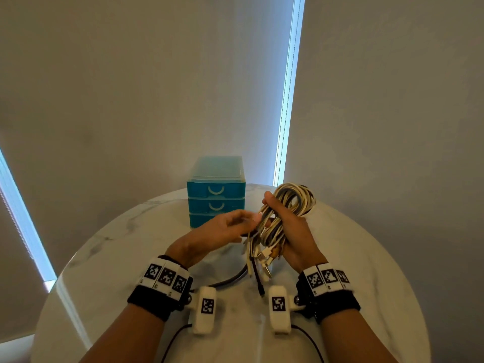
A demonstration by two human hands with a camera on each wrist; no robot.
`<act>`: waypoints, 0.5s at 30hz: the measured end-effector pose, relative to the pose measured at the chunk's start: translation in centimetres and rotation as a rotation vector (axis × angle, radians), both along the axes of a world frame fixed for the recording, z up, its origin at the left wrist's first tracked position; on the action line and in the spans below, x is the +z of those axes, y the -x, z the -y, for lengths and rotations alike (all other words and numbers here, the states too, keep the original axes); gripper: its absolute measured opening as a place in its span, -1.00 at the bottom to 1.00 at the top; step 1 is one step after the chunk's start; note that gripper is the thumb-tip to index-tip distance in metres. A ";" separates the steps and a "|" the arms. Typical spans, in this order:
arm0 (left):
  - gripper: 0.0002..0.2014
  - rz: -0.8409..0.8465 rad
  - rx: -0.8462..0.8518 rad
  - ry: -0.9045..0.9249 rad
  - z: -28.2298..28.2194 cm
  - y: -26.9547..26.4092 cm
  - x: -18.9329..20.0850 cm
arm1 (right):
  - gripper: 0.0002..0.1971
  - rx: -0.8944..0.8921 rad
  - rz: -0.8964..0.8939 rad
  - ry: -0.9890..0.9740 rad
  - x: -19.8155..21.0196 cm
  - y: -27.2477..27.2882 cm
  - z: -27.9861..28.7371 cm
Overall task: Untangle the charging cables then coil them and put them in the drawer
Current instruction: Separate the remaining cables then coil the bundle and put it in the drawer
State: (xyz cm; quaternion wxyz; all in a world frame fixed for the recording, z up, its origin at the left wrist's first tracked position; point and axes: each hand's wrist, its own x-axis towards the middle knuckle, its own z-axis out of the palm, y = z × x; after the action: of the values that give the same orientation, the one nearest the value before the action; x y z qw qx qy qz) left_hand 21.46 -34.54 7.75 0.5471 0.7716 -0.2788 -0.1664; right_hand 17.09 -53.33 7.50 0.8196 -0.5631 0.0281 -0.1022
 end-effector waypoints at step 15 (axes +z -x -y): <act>-0.64 0.271 -0.038 -0.076 1.8 0.7 -0.6 | -0.70 -0.044 0.034 0.165 -0.1 -0.1 -0.2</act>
State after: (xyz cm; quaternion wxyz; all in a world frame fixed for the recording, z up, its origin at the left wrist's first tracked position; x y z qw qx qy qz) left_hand 20.71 -36.32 7.12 0.4717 0.8017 -0.3580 -0.0815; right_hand 17.21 -53.08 7.43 0.7684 -0.6260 0.0179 -0.1316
